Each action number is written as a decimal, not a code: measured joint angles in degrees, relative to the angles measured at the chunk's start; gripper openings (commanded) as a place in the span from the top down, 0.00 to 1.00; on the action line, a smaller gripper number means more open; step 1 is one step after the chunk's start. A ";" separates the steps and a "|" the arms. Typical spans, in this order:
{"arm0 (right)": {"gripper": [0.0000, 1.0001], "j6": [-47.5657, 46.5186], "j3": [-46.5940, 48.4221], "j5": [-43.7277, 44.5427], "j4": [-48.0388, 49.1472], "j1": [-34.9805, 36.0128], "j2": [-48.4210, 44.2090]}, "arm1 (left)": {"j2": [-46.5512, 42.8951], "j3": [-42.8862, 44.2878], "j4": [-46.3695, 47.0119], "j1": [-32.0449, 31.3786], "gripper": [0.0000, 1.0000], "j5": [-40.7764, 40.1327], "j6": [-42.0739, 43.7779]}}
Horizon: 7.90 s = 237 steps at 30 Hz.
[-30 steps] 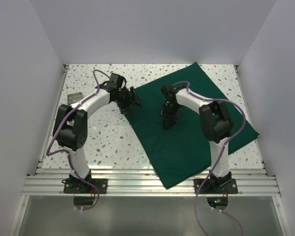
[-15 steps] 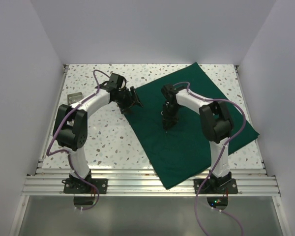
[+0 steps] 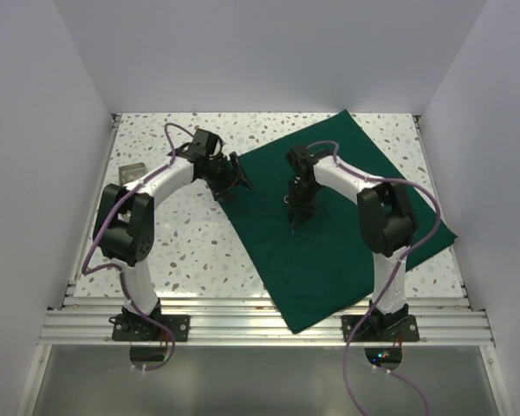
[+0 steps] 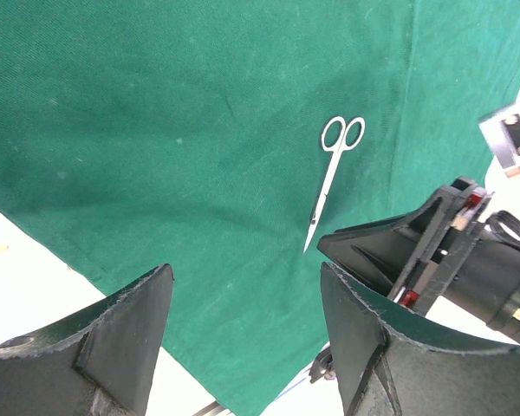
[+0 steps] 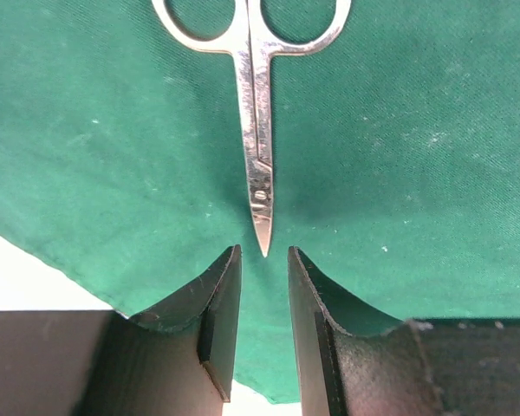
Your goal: Prepare the surgical pack
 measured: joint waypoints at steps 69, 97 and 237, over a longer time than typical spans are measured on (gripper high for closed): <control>1.00 3.06 -1.66 -20.50 4.83 -4.15 2.97 | 12.48 -3.19 16.31 -10.47 0.36 13.64 -26.49; 1.00 3.93 -1.97 -25.57 5.88 -4.22 1.46 | 17.51 1.75 17.42 -10.71 0.38 13.46 -28.04; 0.52 -9.01 -4.07 -26.97 0.39 -8.59 -7.06 | 14.27 13.44 -15.67 37.11 0.91 -37.13 32.79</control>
